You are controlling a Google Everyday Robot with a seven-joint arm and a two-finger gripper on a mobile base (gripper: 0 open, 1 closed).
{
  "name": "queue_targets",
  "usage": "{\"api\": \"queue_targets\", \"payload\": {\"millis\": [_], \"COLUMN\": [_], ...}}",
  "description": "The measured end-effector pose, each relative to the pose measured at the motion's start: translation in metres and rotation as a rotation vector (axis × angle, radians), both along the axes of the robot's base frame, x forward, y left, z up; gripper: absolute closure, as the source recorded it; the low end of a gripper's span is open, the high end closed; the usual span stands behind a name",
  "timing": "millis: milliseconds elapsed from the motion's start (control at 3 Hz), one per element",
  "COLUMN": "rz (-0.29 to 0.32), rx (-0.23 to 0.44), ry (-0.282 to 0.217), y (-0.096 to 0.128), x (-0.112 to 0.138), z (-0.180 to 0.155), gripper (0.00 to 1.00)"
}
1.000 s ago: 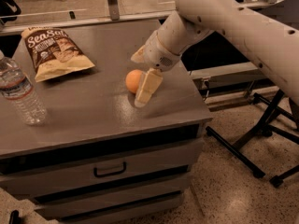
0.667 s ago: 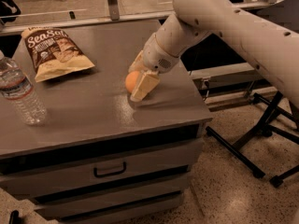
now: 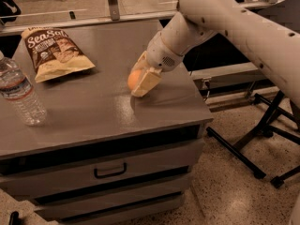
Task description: Move orange near water bottle
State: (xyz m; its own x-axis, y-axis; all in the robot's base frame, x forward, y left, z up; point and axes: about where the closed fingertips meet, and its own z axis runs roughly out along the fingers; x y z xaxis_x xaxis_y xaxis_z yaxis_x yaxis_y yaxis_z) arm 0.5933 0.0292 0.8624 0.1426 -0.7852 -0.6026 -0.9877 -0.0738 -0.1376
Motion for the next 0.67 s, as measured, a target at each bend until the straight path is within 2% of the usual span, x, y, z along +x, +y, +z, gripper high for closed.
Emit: {"api": "queue_targets", "payload": {"millis": [333, 667], "rz": [0.053, 0.129], "rx": [0.080, 0.131], "ry": [0.024, 0.037], "y": [0.021, 0.051], "x": [-0.015, -0.030], "z": [0.028, 0.052], "gripper": [1.00, 1.00]}}
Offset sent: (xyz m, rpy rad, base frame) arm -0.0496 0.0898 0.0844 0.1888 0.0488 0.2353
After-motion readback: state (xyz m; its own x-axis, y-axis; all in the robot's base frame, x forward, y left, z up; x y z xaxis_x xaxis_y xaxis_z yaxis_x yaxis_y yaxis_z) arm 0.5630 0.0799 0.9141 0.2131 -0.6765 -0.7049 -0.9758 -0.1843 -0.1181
